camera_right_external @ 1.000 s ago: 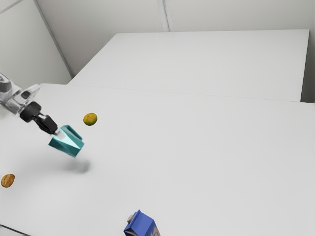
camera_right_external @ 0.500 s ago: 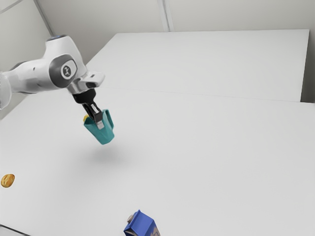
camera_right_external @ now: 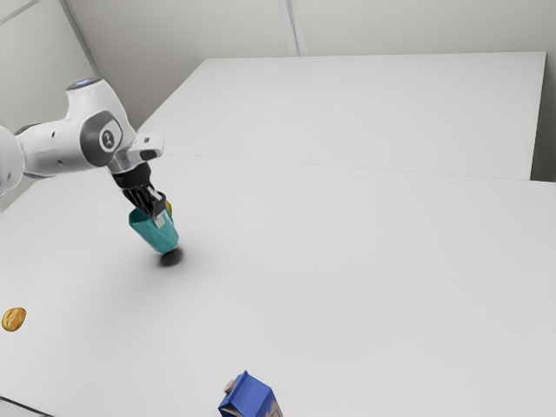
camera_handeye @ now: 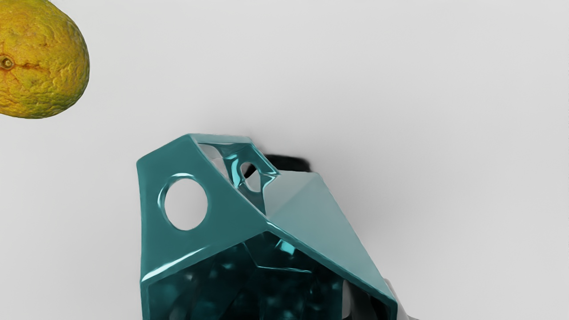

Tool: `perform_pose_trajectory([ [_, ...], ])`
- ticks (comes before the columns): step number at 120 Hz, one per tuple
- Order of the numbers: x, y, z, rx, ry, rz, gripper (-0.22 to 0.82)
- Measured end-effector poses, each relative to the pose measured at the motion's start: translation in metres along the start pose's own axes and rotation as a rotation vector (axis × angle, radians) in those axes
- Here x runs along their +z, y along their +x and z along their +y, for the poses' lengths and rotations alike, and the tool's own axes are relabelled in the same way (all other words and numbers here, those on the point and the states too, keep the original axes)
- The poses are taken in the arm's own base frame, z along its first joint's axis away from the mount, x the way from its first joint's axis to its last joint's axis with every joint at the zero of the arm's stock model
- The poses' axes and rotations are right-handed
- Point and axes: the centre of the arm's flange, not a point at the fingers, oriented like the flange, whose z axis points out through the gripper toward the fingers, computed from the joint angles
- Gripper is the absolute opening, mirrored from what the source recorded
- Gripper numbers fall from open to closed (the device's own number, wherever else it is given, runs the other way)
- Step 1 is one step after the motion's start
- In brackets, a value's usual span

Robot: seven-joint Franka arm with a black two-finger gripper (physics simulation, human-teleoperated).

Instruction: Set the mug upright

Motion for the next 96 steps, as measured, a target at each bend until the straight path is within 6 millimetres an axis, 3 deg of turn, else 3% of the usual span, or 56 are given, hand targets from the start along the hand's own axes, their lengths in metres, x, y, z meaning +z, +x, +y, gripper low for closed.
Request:
perform_pose_trajectory([
  [24,0.022,0.024,-0.001,-0.012,0.01,0.001,-0.18],
  [44,0.039,0.029,-0.001,-0.028,0.007,-0.015,-0.18],
  [48,0.041,0.029,-0.001,-0.031,0.006,-0.017,-0.15],
  [63,0.038,0.029,0.0,-0.038,0.007,-0.012,0.14],
  [76,0.024,0.028,0.005,-0.039,0.014,0.001,0.32],
  [96,-0.047,0.012,0.024,-0.038,0.037,0.044,0.48],
])
